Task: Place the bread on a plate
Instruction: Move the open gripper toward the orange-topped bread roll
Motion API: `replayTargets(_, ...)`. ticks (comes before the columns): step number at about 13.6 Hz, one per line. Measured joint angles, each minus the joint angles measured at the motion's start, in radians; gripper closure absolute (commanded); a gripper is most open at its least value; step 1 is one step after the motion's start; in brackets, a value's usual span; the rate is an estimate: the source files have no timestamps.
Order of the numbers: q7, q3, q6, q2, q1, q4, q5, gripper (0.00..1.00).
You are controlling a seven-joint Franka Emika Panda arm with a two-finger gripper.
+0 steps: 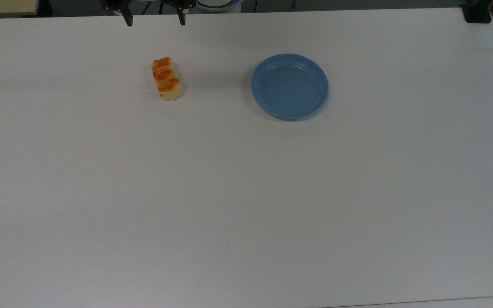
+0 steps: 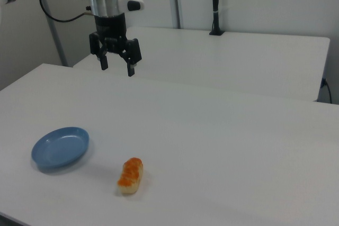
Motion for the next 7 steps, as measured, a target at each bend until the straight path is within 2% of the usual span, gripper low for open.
replayTargets(7,-0.002,0.01,-0.005,0.003,0.032,-0.043,0.0,0.0)
